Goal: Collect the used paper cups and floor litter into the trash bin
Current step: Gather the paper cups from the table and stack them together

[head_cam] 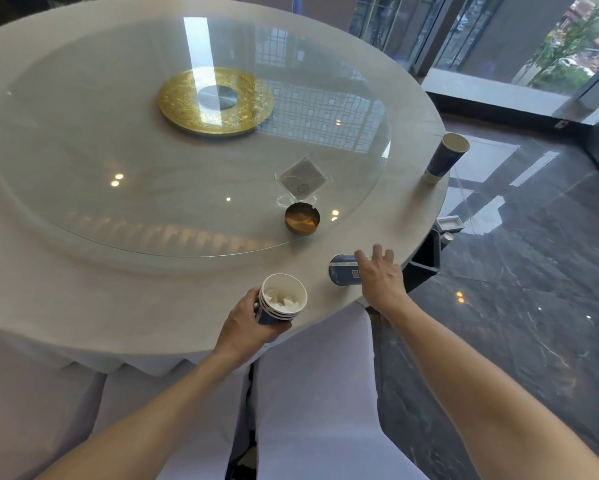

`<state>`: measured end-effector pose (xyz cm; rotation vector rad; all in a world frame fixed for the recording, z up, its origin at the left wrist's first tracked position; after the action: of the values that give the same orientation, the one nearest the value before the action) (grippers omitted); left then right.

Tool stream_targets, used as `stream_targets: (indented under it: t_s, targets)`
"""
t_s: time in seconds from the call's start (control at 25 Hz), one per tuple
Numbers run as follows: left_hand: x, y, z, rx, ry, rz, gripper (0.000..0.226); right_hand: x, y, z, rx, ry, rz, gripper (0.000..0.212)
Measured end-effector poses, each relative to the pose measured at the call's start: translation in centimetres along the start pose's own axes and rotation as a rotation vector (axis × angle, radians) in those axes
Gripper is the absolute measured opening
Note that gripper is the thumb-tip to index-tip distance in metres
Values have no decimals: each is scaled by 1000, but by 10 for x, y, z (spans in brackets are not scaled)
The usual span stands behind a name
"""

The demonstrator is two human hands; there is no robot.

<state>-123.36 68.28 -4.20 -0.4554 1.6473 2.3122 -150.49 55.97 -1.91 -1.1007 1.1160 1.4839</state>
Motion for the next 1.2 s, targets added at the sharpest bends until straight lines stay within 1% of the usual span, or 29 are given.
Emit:
stream_targets:
  t_s: [0.12,0.24,0.32,0.4,0.48,0.6,0.72,0.84,0.92,1.08,1.2]
  targets:
    - [3,14,2,23,-17,8,70,10,17,27,226,-90,-253,53]
    - [8,32,0,48,-18,28,68,20,27,66,357,-172,-467,57]
    - [17,49,1,82,-39,40,68,23,34,101,425,-166,-618,59]
    - [29,69,4,123,-59,49,70,25,41,137,474,-120,-755,63]
    - [48,92,14,172,-74,58,76,26,56,171,521,-75,-828,64]
    - [84,127,36,247,-96,68,83,31,82,216,541,-70,-849,61]
    - [126,161,58,302,-88,88,84,37,117,255,545,-34,-960,59]
    - [186,200,93,327,-82,126,82,41,167,301,517,10,-997,68]
    - [230,222,120,341,-100,185,81,43,202,334,485,24,-1025,70]
    - [310,246,169,391,-142,263,79,60,271,388,485,90,-1270,68]
    - [361,257,199,398,-214,289,87,50,310,429,508,122,-1378,63]
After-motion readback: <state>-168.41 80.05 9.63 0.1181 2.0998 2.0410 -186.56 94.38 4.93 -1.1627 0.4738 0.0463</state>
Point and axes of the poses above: each hand's wrist, its own z-axis away from the middle knuckle, its own x-axis out of the palm, y = z × x, the point moved 1 cm from there along -z, towards the middle knuckle
